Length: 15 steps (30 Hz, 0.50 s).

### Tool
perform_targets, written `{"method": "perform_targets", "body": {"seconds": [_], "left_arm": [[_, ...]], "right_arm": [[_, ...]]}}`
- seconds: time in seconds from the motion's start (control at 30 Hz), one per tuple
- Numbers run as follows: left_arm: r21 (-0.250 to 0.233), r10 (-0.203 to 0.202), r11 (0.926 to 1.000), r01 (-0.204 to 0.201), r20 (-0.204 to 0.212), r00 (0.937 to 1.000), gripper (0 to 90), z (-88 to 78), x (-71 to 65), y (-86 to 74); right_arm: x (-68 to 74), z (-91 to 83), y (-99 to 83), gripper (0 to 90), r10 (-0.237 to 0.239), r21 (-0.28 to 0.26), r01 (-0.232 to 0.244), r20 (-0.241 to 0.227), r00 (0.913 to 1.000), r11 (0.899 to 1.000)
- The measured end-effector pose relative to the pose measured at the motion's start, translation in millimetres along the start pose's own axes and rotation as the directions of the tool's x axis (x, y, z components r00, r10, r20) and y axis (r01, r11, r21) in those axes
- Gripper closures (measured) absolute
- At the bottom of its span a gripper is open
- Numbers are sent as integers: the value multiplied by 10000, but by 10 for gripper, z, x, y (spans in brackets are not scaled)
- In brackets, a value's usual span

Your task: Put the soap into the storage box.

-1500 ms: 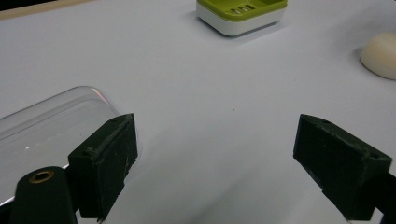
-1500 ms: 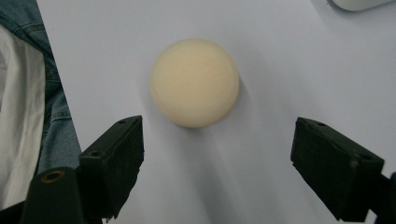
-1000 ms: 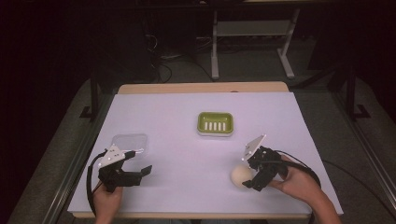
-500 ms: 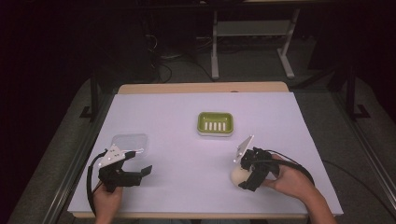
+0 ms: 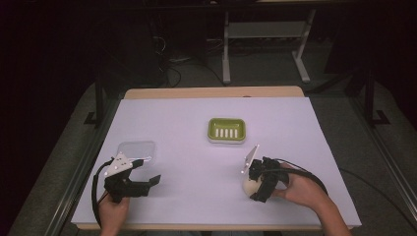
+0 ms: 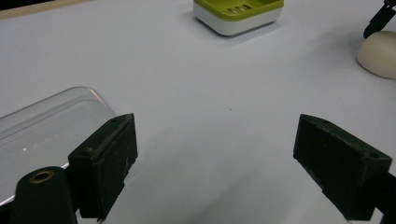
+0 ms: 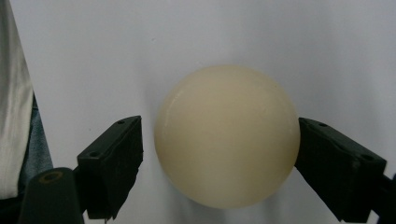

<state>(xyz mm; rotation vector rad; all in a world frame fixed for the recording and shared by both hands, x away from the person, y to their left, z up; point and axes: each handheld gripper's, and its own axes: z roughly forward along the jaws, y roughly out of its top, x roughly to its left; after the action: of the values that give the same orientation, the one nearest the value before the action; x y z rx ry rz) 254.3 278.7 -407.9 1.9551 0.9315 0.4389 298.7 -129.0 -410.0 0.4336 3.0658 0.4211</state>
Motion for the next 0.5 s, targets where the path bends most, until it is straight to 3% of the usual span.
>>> {"method": "perform_targets", "body": {"seconds": [0.5], "left_arm": [[-6, -18, 10000, 18, -15, 10000, 131, -9, 11, -2]], "right_arm": [[-6, 77, 64, 182, -235, 460, 233, 41, 9997, 9987]]}}
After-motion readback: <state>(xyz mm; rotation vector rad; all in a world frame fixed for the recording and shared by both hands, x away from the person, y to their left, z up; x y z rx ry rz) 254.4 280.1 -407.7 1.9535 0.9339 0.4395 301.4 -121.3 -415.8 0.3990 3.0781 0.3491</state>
